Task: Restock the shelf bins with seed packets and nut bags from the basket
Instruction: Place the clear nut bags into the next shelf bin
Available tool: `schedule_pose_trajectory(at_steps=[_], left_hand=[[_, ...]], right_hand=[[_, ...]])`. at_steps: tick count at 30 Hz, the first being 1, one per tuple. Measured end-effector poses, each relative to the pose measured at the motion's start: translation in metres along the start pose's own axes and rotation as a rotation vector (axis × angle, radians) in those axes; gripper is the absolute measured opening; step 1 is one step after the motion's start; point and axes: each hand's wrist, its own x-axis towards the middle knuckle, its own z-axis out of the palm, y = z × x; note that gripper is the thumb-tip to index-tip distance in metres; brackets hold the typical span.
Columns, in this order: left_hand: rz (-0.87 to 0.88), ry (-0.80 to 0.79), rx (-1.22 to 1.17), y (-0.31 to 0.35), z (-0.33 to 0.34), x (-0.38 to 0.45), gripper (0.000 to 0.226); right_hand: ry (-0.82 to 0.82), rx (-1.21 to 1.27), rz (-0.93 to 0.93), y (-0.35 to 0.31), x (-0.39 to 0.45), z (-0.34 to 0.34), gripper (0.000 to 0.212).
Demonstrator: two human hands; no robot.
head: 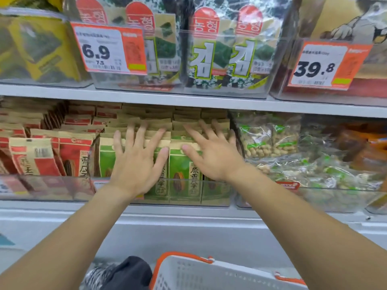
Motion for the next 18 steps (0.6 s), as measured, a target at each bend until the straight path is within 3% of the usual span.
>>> schedule_pose_trajectory(at_steps=[3, 8, 13, 18], left_hand=[[-0.009, 0.006, 0.009, 0.000, 0.003, 0.000, 0.058], [-0.019, -0.068, 0.000, -0.001, 0.000, 0.000, 0.059], [-0.084, -0.147, -0.077, 0.004, -0.011, 0.009, 0.061], [-0.140, -0.095, 0.087, -0.002, -0.014, 0.039, 0.071]], right_hand=[[0.021, -0.004, 0.018, 0.005, 0.002, 0.006, 0.061], [-0.174, -0.013, 0.018, 0.008, 0.017, -0.011, 0.068], [-0.114, 0.008, -0.019, 0.010, 0.030, -0.009, 0.080], [-0.141, 0.040, 0.000, 0.012, 0.041, -0.005, 0.088]])
